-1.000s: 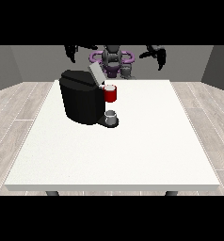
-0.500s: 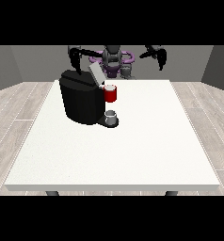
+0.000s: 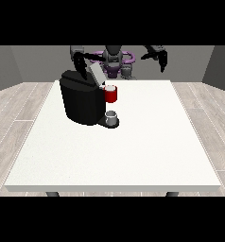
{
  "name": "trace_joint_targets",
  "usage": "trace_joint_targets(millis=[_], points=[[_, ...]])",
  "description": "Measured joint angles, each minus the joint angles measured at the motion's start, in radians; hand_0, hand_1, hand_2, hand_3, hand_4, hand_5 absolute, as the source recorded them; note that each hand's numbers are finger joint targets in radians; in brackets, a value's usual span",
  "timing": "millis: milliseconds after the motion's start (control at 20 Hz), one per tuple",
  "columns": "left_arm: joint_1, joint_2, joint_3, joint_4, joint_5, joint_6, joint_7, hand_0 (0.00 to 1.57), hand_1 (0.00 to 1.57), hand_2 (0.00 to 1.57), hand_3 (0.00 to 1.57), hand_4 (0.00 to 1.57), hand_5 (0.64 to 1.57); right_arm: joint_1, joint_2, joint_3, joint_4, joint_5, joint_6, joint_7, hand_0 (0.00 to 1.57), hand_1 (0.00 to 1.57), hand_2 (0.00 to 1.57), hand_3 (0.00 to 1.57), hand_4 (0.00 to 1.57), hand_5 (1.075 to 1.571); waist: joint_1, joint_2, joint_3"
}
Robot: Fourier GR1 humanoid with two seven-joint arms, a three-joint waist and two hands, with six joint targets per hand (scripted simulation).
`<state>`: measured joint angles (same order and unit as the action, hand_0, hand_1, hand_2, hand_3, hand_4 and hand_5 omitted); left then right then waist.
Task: Insert the coffee pod into the coffee machine and close the lid
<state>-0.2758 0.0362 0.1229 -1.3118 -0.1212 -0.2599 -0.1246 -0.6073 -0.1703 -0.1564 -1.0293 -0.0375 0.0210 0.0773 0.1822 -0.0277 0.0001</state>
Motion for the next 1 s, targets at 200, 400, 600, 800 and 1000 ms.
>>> trace_joint_targets(millis=[200,400,600,800,1000], points=[[0.019,0.024,0.013,-0.044,0.019,0.003,0.018,0.00,0.00,0.00,0.00,0.34,1.571,-0.031,0.015,0.021,0.005,0.014,-0.007,-0.015,0.00,0.00,0.00,0.00,0.17,1.571,-0.013,0.021,-0.0010],[0.018,0.032,0.009,-0.083,0.022,0.015,0.031,0.00,0.00,0.00,0.00,0.31,1.571,-0.082,0.004,0.020,0.033,0.019,-0.002,-0.024,0.00,0.00,0.00,0.00,0.13,1.571,-0.009,0.057,-0.0010],[0.014,0.045,0.007,-0.103,0.016,0.024,0.043,0.00,0.00,0.00,0.00,0.36,1.571,-0.131,-0.011,0.024,0.050,0.027,0.006,-0.007,0.00,0.00,0.00,0.00,0.12,1.571,-0.005,0.081,0.0020],[0.026,0.046,0.000,-0.093,0.008,0.026,0.015,0.00,0.00,0.00,0.00,0.36,1.571,-0.177,-0.020,0.042,0.052,0.056,-0.011,0.032,0.00,0.00,0.00,0.00,0.11,1.571,0.004,0.099,0.0053],[0.031,0.055,0.001,-0.077,0.014,0.012,-0.001,0.00,0.00,0.00,0.00,0.38,1.571,-0.194,-0.017,0.056,0.041,0.077,-0.030,0.070,0.00,0.00,0.00,0.00,0.00,1.571,0.001,0.109,0.0091]])
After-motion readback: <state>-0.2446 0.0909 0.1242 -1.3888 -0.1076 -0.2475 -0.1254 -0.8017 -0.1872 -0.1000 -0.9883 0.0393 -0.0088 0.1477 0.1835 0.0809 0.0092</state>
